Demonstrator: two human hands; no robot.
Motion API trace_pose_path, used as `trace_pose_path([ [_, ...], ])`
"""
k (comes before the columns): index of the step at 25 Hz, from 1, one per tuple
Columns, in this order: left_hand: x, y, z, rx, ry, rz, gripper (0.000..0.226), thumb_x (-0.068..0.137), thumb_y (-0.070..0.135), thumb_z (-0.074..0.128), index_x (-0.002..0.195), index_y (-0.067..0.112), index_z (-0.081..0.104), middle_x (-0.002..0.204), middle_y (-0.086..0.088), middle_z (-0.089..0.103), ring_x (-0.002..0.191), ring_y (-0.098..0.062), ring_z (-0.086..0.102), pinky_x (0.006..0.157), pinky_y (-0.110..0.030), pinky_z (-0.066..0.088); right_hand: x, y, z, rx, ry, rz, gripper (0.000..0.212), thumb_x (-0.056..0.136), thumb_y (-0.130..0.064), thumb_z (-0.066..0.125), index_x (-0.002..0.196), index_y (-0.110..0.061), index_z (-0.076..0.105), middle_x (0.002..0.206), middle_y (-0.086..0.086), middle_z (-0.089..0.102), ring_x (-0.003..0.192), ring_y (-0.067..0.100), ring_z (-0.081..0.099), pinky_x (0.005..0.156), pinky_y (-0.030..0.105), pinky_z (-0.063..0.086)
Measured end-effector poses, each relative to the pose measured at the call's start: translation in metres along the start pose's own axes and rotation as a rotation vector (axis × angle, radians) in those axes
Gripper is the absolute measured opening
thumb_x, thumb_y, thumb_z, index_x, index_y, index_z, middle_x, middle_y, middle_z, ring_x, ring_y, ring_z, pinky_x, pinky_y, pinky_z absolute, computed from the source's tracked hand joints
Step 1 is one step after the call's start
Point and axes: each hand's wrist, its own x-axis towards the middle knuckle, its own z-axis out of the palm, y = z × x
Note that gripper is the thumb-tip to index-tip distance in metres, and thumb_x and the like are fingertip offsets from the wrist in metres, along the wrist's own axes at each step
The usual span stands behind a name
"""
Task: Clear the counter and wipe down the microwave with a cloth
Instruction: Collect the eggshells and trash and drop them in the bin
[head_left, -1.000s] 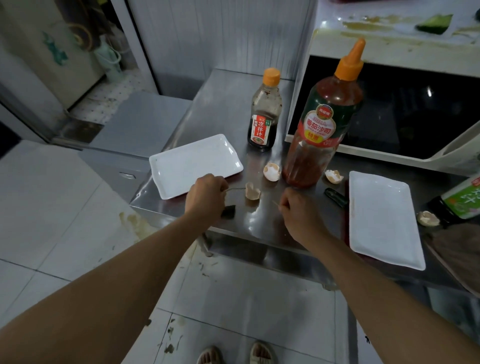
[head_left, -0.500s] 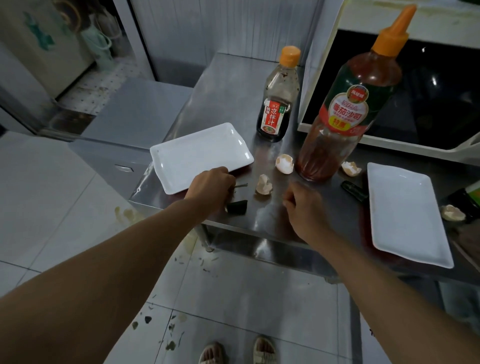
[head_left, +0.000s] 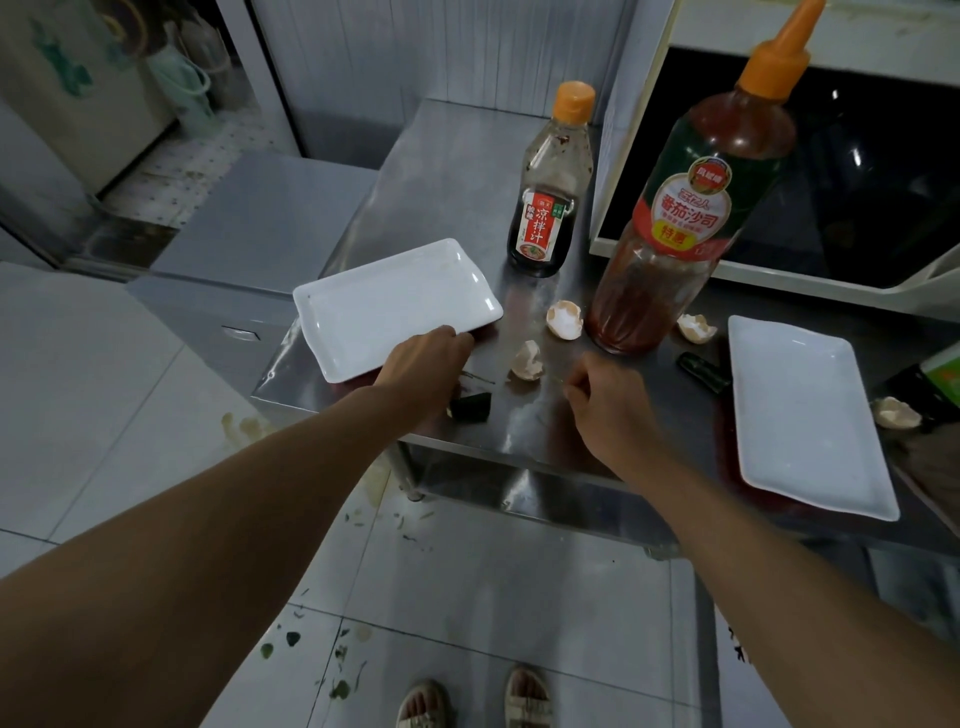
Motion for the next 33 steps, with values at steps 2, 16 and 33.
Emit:
trace_pose_path([
  [2,-0.002,-0.002,-0.002,-0.078,0.030,-0.061,0.018,0.086,0.006,0.058,0.083,0.016,0.044,0.090,-0.009,0.059,0.073,-0.018,0.048,0.063,-0.027,0.035,0.000,-0.003,-0.001,0.006,-0.008,0.014,0.007,0.091,-0.011,0.054,0.088,-0.007,0.059,0.088,0.009,0.063,0.084,0.023,0.058,0.077,0.042,0.050],
  [16,-0.012,0.001,-0.011,-0.494,0.028,-0.196,0.012,0.094,0.013,0.050,0.096,0.008,0.062,0.095,-0.011,0.065,0.084,-0.020,0.058,0.082,-0.034,0.051,0.019,-0.027,-0.007,0.024,0.040,-0.018,0.006,0.088,-0.009,0.060,0.090,-0.004,0.063,0.096,0.012,0.066,0.089,0.025,0.062,0.079,0.044,0.052],
  [33,-0.019,0.007,-0.003,-0.583,-0.068,-0.194,0.028,0.084,0.020,0.066,0.110,0.015,0.057,0.098,-0.001,0.057,0.086,-0.013,0.052,0.077,-0.024,0.043,0.019,-0.012,-0.021,-0.030,0.001,-0.101,0.020,0.087,-0.006,0.059,0.107,-0.009,0.060,0.115,0.010,0.054,0.106,0.024,0.051,0.087,0.031,0.043],
])
